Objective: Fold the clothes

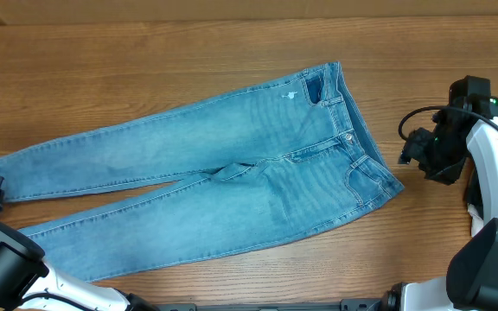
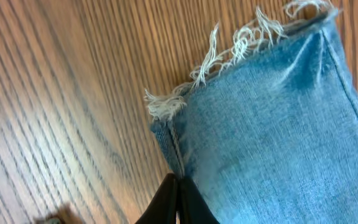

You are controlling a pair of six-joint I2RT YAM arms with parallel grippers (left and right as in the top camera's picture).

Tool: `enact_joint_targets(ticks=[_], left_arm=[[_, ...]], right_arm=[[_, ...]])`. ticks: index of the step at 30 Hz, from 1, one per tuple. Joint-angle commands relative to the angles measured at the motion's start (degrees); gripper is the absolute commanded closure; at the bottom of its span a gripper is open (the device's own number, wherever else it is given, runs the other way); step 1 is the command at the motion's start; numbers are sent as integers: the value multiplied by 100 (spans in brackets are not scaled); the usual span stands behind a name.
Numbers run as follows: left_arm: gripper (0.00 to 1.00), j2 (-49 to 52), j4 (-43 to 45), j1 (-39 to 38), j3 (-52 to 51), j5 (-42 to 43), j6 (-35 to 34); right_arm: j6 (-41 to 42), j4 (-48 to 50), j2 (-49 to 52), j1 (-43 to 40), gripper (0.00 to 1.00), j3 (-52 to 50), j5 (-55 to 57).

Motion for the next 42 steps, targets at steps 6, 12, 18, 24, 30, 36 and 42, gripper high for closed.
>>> enact_joint_targets(ticks=[6, 12, 18, 24, 30, 36, 42], left_arm=[[56, -280, -951, -472, 166, 1989, 334], [56, -413, -3154, -1237, 118, 730, 444], [38, -413, -3394, -1731, -470, -282, 57], [10, -413, -3150, -1729, -1224, -717, -315], [52, -411, -2129, -1729, -1871, -778, -315], [77, -411, -1545, -1729, -2415, -817, -317], [67, -411, -1224, -1294, -2660, -1469, -866]], right_arm=[[-323, 372, 306, 17, 23, 55, -494], [-321, 321, 833, 17, 20, 52, -496], [-433, 341, 833, 17, 16, 52, -748], [-431, 356, 833, 17, 16, 52, -752], [-431, 330, 833, 17, 16, 52, -752], [-431, 317, 833, 17, 16, 52, -750], [-433, 293, 833, 17, 16, 52, -748]])
